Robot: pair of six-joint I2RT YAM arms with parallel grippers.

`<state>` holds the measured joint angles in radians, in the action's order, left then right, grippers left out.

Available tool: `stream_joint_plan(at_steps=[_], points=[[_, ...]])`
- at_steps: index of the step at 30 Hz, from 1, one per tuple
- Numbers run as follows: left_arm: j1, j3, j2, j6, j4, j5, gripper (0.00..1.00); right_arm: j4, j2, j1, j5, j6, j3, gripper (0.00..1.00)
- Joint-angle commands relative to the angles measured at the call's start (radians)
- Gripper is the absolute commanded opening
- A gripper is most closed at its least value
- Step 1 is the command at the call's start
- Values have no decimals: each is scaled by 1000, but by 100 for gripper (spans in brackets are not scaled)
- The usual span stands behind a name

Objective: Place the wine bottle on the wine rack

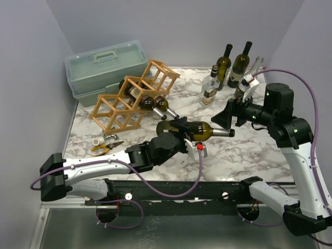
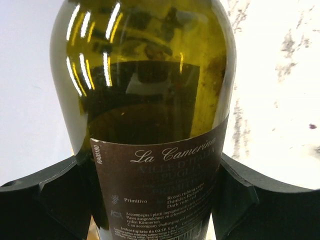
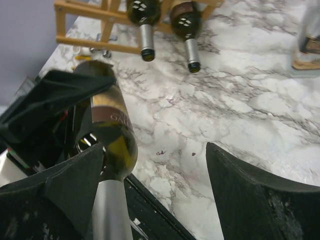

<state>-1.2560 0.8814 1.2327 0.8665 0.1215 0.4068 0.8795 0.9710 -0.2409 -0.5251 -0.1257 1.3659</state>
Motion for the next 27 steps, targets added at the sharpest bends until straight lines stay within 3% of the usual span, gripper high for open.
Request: stream_joint_plan(at_steps=[1, 12, 20, 27], points=[[35, -25, -119, 188, 18, -51, 0, 18, 24, -108, -75, 87, 6, 87], [91, -77, -230, 351, -80, -63, 0, 48, 102, -289, -187, 149, -26, 84], [90, -70, -257, 380, -183, -69, 0, 83, 143, -471, -40, 195, -73, 82], [92, -71, -272, 387, -201, -79, 0, 61, 164, -496, 38, 196, -107, 76]])
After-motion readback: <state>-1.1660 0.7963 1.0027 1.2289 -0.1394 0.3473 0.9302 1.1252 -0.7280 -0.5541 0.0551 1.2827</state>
